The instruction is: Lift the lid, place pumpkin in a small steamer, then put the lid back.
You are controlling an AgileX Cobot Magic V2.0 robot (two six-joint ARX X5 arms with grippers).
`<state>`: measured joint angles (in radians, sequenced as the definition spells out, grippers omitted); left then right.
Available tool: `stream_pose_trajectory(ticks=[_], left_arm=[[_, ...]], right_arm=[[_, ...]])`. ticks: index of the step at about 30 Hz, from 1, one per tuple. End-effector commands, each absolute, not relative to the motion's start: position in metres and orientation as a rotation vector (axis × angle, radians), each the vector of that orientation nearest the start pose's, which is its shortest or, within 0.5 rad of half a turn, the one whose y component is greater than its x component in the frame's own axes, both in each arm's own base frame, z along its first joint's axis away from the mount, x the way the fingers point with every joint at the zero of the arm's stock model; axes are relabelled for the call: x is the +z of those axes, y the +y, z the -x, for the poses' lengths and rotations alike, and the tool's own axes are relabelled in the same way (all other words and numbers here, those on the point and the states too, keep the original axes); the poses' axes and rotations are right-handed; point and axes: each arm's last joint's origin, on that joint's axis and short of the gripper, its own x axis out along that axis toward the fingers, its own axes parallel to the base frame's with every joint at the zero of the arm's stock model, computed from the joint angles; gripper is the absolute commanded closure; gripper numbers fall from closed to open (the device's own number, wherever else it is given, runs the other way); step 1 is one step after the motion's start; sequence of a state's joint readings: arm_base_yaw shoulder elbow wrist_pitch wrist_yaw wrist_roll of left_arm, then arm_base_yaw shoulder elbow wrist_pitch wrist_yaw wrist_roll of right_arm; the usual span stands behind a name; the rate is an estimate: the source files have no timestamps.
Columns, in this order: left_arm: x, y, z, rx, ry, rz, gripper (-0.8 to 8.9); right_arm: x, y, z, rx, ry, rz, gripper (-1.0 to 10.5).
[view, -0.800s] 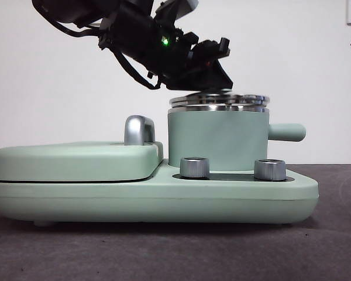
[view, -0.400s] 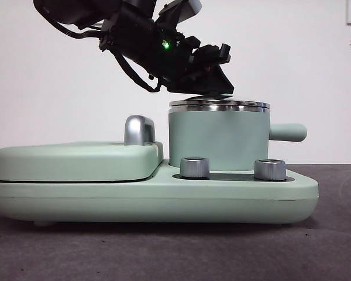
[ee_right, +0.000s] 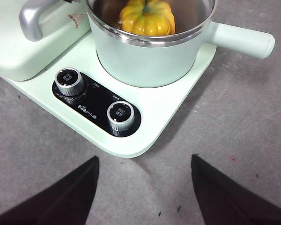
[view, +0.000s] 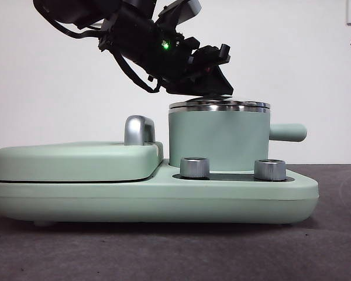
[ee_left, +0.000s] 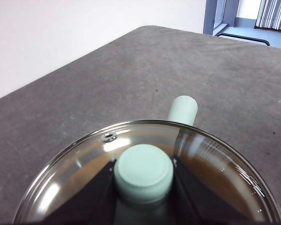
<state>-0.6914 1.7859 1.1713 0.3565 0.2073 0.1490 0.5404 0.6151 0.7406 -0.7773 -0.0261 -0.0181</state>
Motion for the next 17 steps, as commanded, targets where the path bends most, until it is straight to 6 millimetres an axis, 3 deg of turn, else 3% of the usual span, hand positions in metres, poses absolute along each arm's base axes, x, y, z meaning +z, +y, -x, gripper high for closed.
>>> stream_pose_trajectory(ticks=[1, 5, 11, 17], left_arm=[[0.243, -0.267, -0.308, -0.920, 0.215, -0.196, 8.03], [0.243, -0.267, -0.307, -0.919, 0.224, -0.188, 7.87], [0.246, -0.267, -0.307, -0.913, 0.227, -0.149, 5.94], [0.261, -0.263, -0.302, -0.911, 0.189, -0.141, 5.94]], right_arm=[[0.289, 0.062, -0.100, 0.555, 0.630, 0.175, 6.5], [0.289, 0.062, -0.100, 0.555, 0.630, 0.175, 6.5], [0.289, 0.062, -0.100, 0.555, 0.631, 0.175, 6.5], [0.289, 0.062, -0.100, 0.555, 0.630, 0.175, 6.5]])
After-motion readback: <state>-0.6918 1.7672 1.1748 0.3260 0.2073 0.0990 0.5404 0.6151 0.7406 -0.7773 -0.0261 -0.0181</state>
